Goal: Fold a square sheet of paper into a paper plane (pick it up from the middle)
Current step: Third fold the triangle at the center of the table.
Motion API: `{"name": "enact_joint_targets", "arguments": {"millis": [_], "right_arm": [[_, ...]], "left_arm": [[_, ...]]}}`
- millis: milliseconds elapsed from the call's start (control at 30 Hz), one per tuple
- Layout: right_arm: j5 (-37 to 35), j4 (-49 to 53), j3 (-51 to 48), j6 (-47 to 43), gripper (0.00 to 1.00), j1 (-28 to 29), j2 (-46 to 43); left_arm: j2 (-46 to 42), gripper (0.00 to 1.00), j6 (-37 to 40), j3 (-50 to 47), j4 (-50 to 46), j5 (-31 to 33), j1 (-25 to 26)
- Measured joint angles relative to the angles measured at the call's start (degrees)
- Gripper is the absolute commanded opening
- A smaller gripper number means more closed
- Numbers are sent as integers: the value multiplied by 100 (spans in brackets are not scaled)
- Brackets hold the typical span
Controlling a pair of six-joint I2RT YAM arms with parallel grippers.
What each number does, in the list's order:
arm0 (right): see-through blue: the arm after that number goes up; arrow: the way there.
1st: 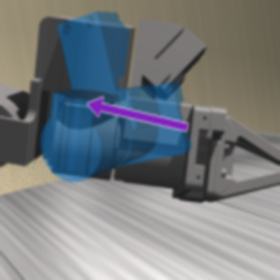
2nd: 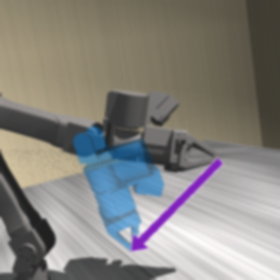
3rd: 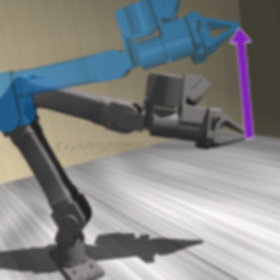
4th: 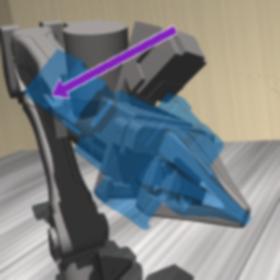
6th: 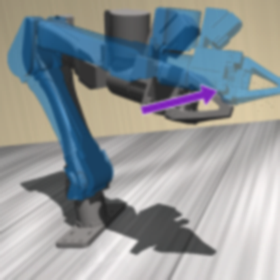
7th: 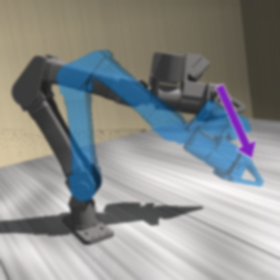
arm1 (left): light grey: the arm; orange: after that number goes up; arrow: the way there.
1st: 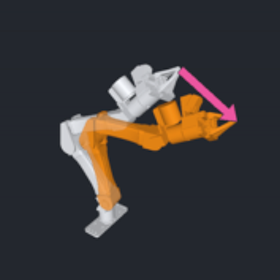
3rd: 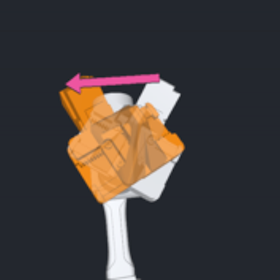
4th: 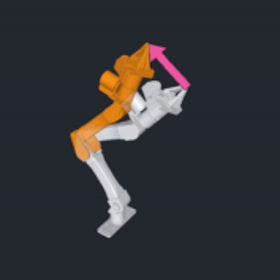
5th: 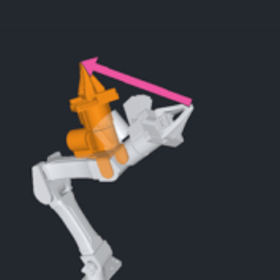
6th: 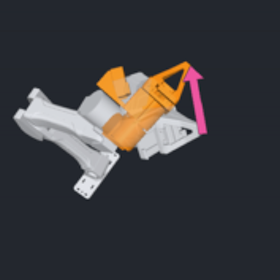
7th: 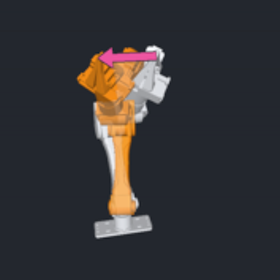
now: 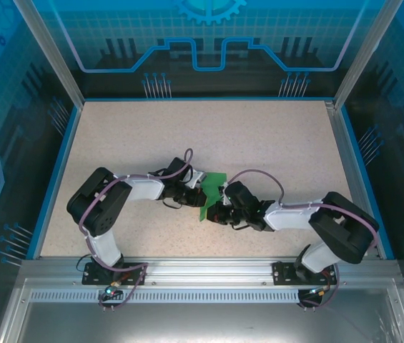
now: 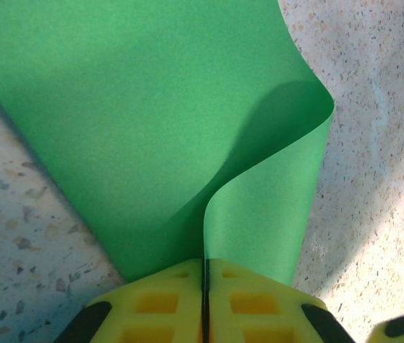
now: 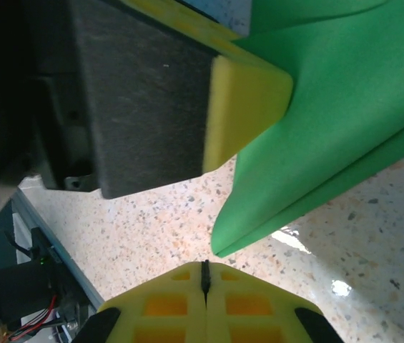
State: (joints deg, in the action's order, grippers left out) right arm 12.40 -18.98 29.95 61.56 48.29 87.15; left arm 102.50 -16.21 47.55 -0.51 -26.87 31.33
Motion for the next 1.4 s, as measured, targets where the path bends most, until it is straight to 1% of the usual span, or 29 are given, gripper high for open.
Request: {"name": "enact_joint_targets", "arguments": {"millis": [400, 900, 1233, 1400], "right_arm": [[9, -365, 216, 173, 1, 55, 466], [-2, -564, 199, 256, 2, 55, 901], [17, -719, 149, 280, 3, 52, 951], [2, -573, 149, 260, 4, 55, 767]], "left_arm": [[59, 10, 0, 52, 0, -61, -7], [68, 10, 0, 63, -2, -68, -7], [98, 10, 0, 85, -2, -111, -11], [114, 10, 0, 96, -2, -133, -11]]}}
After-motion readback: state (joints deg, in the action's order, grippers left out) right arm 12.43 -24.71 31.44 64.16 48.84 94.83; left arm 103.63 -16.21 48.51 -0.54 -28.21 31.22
